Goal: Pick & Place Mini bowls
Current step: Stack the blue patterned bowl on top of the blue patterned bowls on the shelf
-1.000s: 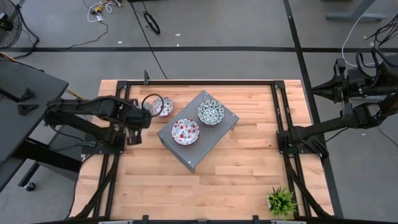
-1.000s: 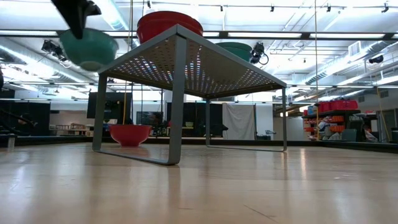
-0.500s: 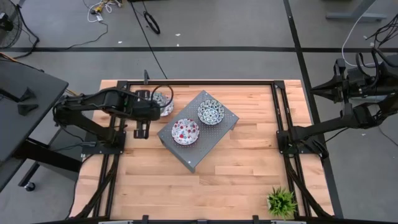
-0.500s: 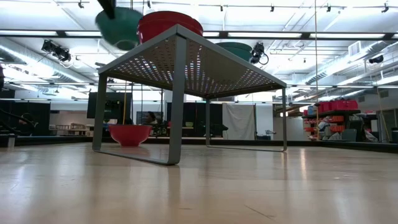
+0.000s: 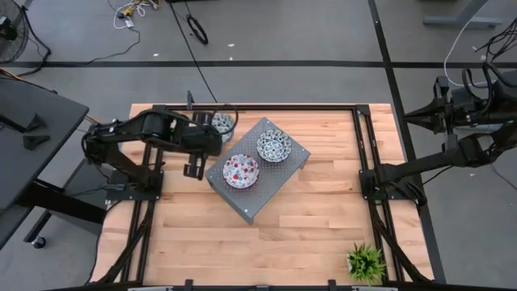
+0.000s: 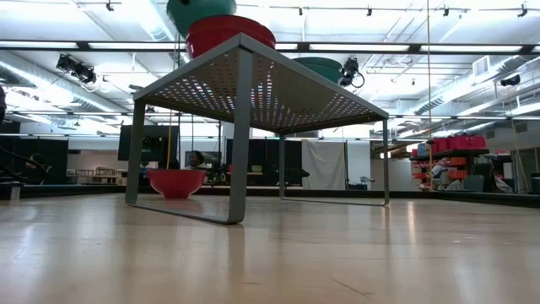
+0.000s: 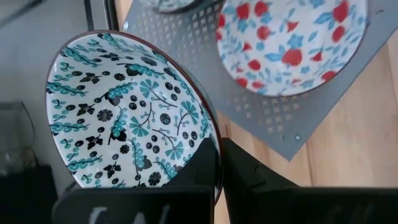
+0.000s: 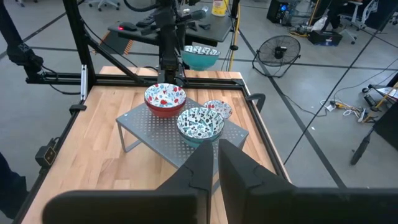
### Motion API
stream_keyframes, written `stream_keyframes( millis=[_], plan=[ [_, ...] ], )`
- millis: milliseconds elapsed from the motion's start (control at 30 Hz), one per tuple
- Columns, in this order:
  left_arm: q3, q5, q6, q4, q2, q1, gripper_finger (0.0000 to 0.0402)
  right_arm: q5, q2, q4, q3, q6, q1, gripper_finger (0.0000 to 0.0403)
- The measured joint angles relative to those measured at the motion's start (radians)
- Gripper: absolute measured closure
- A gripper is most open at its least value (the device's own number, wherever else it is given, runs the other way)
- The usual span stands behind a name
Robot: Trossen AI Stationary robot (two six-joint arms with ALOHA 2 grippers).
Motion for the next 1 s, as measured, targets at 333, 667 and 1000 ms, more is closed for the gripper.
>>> stream_keyframes(
  millis=[333, 667, 1000],
  plan=[
    [0.019, -0.021, 0.086, 0.020, 0.061, -0.091, 0.0391, 0.000, 0.000, 0.000, 0.000, 0.000, 0.000, 0.0376],
    [0.046, -0.057, 0.066, 0.047, 0.123, -0.144, 0.0391, 0.000, 0.000, 0.000, 0.000, 0.000, 0.000, 0.0376],
    [0.064, -0.100, 0.088, 0.047, 0.149, -0.157, 0.0391, 0.000, 0.000, 0.000, 0.000, 0.000, 0.000, 0.0376]
  ],
)
